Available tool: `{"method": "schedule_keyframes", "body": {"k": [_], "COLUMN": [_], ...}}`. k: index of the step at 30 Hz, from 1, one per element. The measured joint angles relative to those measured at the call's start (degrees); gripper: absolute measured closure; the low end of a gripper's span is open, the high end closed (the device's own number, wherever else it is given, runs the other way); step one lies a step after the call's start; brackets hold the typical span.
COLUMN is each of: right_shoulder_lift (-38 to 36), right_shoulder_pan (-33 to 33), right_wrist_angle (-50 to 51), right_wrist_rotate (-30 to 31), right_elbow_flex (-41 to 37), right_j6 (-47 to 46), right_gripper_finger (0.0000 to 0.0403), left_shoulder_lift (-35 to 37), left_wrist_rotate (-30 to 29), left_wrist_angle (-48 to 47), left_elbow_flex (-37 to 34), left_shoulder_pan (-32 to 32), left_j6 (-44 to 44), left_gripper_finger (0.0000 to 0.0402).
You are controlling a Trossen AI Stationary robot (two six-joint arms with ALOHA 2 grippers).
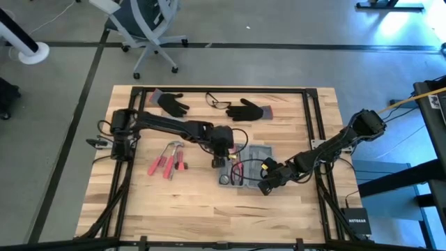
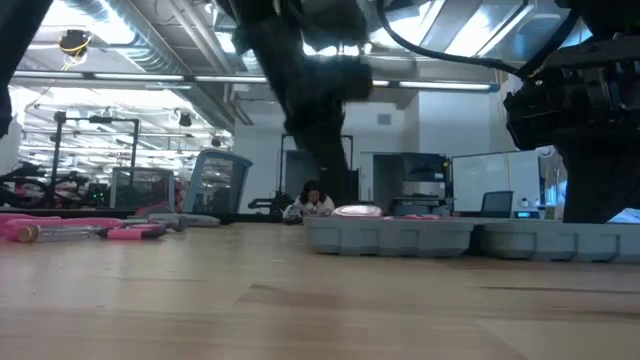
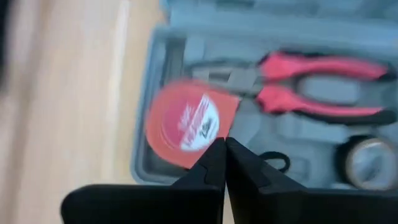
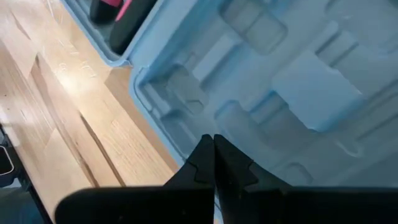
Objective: Prefit tool cases
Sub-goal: Put the orange measuring tape into the gray prefit tool case
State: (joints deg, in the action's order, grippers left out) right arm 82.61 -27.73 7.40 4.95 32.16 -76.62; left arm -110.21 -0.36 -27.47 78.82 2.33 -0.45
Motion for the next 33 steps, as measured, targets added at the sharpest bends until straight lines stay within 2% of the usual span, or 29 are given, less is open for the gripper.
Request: {"method": "schedule_keyframes", "body": {"k": [6,16,22,25,29,33], "right_shoulder_lift": [-0.02,-0.02,-0.02,-0.02,-0.02,-0.02], "right_shoulder_pan": [0.00,0.00,0.00,0.00,0.00,0.00], "right_wrist_angle": [0.05,-0.17,-0.29,-0.19,-0.07,-0.02], "right_wrist_rotate": [0.03,-1.05,-1.11,-1.08,-1.07,-0.48], "right_elbow_flex": [0.00,0.00,0.00,0.00,0.00,0.00], "right_j6": [-0.07,-0.07,-0.07,-0.07,-0.06,-0.04], "right_gripper_finger": [0.0403,0.0403,0.0403,0.0403,0.0403,0.0403], "left_shoulder_lift": [0.95,-6.14,-10.41,-10.43,-6.79,-2.80], "left_wrist_rotate": [0.15,0.15,2.91,3.76,4.35,1.93], "left_wrist_angle": [5.25,7.88,9.32,9.49,7.44,5.40], "left_elbow_flex": [-0.10,-0.36,-1.45,-1.85,-2.05,-1.60], "left_shoulder_pan": [0.41,1.53,1.90,1.62,2.04,3.46], "left_j6": [2.22,4.11,-0.55,-0.80,-1.29,-0.47], "left_gripper_finger": [0.0401,0.0401,0.0401,0.0401,0.0401,0.0401]}}
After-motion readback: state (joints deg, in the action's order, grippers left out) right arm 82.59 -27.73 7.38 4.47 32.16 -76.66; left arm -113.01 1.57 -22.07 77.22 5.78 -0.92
